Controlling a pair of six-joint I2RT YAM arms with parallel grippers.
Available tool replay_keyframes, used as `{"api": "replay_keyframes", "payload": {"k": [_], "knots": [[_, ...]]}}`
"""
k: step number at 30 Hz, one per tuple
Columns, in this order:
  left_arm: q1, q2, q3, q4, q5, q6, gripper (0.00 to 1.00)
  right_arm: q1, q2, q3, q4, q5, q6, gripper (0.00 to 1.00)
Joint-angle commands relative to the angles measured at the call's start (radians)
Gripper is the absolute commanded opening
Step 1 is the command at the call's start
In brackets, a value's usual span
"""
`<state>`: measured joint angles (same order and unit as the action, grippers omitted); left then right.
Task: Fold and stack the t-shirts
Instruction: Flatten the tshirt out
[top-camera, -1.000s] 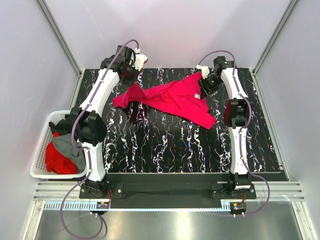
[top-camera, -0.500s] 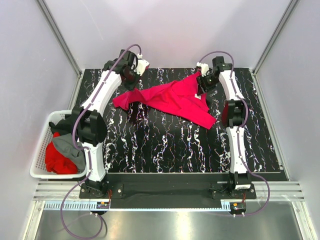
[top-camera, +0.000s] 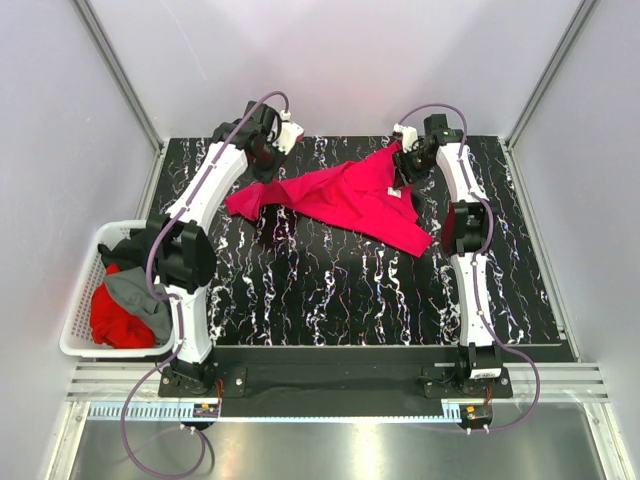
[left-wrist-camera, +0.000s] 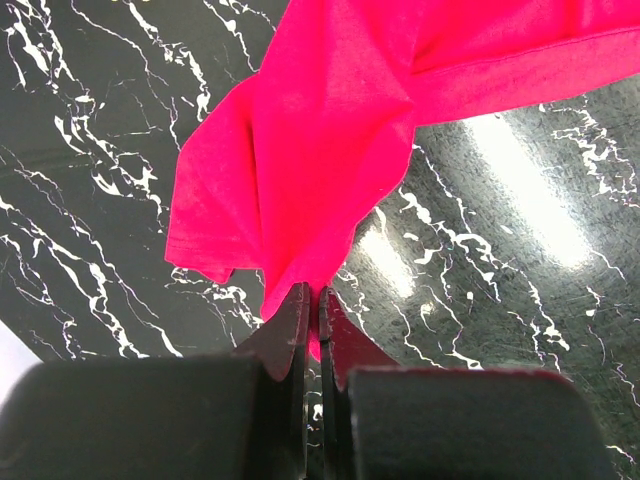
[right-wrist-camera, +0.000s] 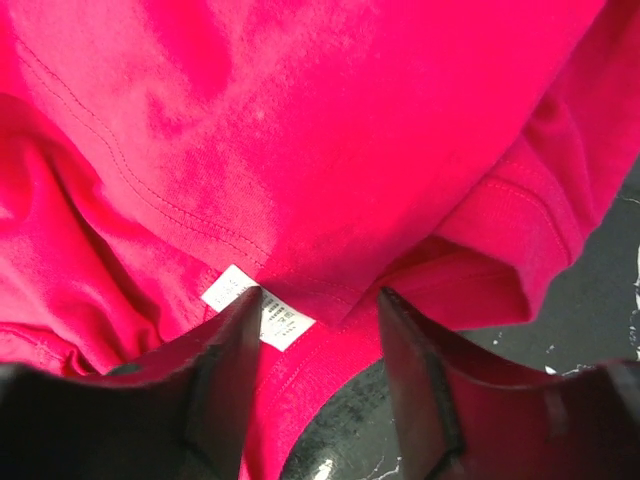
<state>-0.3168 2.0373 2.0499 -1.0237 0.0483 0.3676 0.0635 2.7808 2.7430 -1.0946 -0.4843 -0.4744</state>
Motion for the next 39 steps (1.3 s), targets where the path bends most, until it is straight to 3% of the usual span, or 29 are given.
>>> {"api": "replay_keyframes", "payload": {"k": [1,4,7,8,11,17,24,28,35,39], "knots": [[-0.007,-0.037,0.004,0.007,-0.021,0.01,0.0,0.006,0.02,0.04,0.018,-0.028,0.011,0.55],[-0.011,-0.026,0.016,0.007,-0.021,0.01,0.0,0.01,0.029,0.049,0.018,-0.031,0.011,0.46],[-0.015,-0.017,0.026,0.004,-0.021,0.01,0.0,0.013,0.028,0.053,0.021,-0.033,0.01,0.31],[-0.016,-0.014,0.029,0.004,-0.021,0.01,0.0,0.013,0.026,0.052,0.019,-0.033,0.008,0.18],[-0.022,-0.005,0.038,0.004,-0.027,0.011,0.0,0.013,0.023,0.058,0.022,-0.025,0.003,0.07],[-0.028,-0.002,0.05,0.005,-0.045,0.025,0.0,0.015,-0.068,0.027,0.025,0.052,-0.013,0.05],[-0.028,-0.02,0.105,0.013,-0.083,0.051,0.0,-0.001,-0.338,-0.121,0.116,0.09,-0.046,0.06],[-0.027,-0.031,0.17,0.022,-0.097,0.065,0.0,-0.005,-0.383,-0.106,0.119,0.084,-0.036,0.0],[-0.028,-0.103,0.266,0.056,-0.152,0.099,0.0,-0.042,-0.492,-0.059,0.128,0.05,0.031,0.0],[-0.028,-0.204,0.288,0.118,-0.191,0.114,0.0,-0.089,-0.608,-0.029,0.171,0.117,0.048,0.0]]}}
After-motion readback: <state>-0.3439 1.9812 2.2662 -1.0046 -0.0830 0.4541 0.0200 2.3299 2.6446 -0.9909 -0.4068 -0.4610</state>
